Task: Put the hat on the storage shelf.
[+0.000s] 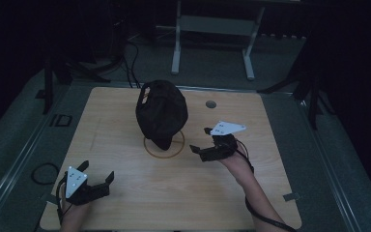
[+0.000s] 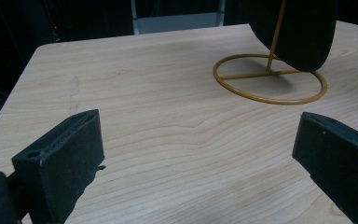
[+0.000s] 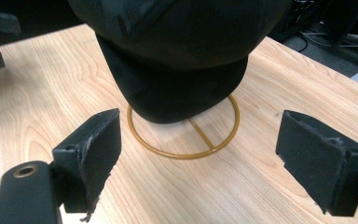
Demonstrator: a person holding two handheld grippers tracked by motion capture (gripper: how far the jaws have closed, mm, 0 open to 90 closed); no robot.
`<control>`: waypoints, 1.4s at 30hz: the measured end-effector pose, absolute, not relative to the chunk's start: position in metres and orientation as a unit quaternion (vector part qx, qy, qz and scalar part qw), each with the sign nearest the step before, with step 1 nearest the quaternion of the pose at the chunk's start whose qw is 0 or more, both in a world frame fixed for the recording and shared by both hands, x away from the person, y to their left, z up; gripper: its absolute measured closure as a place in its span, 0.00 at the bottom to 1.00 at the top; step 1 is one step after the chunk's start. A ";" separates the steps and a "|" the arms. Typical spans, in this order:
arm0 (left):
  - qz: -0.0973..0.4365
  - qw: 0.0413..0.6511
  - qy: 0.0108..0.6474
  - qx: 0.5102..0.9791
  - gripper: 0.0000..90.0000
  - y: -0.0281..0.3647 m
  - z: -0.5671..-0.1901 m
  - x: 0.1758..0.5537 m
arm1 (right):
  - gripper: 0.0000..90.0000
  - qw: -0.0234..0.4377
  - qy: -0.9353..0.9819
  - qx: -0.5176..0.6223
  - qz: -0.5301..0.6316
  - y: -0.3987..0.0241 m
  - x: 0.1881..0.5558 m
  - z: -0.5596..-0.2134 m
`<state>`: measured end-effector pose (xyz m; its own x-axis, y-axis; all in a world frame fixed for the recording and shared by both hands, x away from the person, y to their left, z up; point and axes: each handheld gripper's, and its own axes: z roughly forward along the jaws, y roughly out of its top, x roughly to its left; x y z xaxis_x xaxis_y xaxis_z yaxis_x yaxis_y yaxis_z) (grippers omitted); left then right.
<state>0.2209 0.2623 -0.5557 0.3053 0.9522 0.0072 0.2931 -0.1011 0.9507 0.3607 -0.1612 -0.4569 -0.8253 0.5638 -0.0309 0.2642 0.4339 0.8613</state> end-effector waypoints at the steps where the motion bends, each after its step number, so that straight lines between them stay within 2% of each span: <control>1: 0.348 0.473 0.475 0.655 0.03 0.262 -0.556 0.221 | 0.15 0.161 0.833 0.248 0.467 -0.162 0.360 -0.458; 29: 0.348 0.475 0.477 0.652 0.03 0.264 -0.555 0.221 | 0.16 0.162 0.850 0.257 0.431 -0.180 0.355 -0.519; 42: 0.350 0.476 0.477 0.651 0.03 0.265 -0.555 0.221 | 0.16 0.165 0.851 0.261 0.424 -0.186 0.351 -0.533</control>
<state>0.2208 0.2649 -0.5549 0.3012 0.9535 0.0019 0.2885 -0.0930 0.9530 0.3515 -0.1864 -0.5331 -0.8092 0.5845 -0.0594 0.3046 0.5038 0.8084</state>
